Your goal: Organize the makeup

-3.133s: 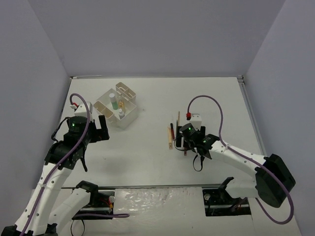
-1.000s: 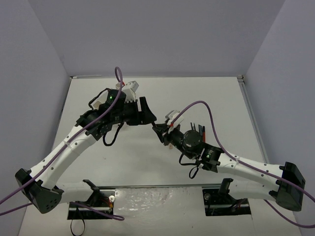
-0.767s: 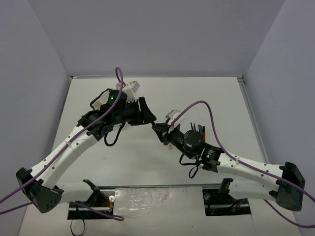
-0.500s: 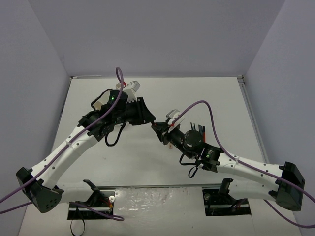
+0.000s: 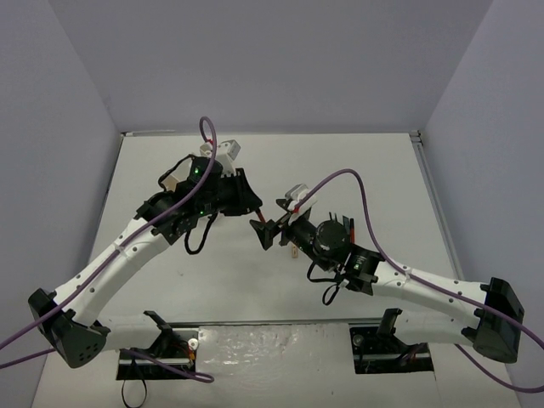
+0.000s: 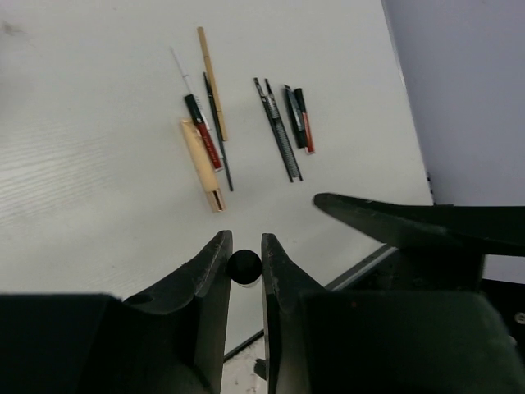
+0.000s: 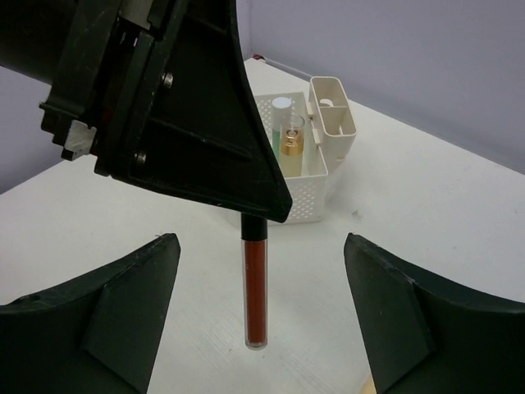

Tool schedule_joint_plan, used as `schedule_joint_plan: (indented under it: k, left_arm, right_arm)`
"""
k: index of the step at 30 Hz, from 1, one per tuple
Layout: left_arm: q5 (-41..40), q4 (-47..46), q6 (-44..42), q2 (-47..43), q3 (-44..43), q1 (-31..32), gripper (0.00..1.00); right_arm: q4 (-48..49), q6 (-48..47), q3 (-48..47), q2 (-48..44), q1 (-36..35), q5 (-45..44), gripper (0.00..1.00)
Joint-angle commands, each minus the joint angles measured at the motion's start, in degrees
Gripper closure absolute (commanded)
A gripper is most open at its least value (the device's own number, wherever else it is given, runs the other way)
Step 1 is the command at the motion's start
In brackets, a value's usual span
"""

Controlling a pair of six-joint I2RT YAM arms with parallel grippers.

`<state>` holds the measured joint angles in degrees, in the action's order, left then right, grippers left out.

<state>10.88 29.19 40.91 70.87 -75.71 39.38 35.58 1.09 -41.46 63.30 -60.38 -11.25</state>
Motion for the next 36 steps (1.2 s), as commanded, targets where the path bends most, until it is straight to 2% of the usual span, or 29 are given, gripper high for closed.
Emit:
schedule_joint_plan:
  k: [1, 4, 11, 15, 19, 25, 36]
  left_arm:
    - [-8.3, -0.7, -6.4, 0.1, -6.1, -1.3, 1.0]
    - [-12.5, -1.1, -9.9, 2.1, -8.3, -5.7, 1.0]
    - [-19.5, -7.1, -19.8, 10.1, -15.2, -15.3, 1.0]
    - [-21.8, -10.8, -25.1, 15.7, -21.1, -18.2, 1.0]
    - [-21.9, -16.1, -27.4, 20.6, -24.3, -21.1, 1.0]
    - [-18.1, -16.9, -26.4, 30.1, -30.6, -25.1, 1.0]
    - [-14.2, -19.3, -26.3, 40.1, -34.6, -27.0, 1.0]
  right_arm:
    - [0.1, 1.3, -3.4, -0.5, 0.1, -5.7, 0.11]
    - [-3.9, 3.2, -2.9, -1.6, 0.1, -9.4, 0.01]
    - [-12.7, 7.4, -1.2, -5.9, 0.2, -16.9, 0.0]
    - [-17.1, 9.5, 0.1, -8.8, 0.3, -19.2, 0.0]
    - [-18.4, 10.9, 2.5, -11.1, 0.4, -19.6, 0.0]
    - [-20.7, 11.1, 3.6, -13.1, 0.7, -21.0, 0.0]
    - [-22.8, 11.8, 5.1, -14.4, 1.8, -21.7, 0.0]
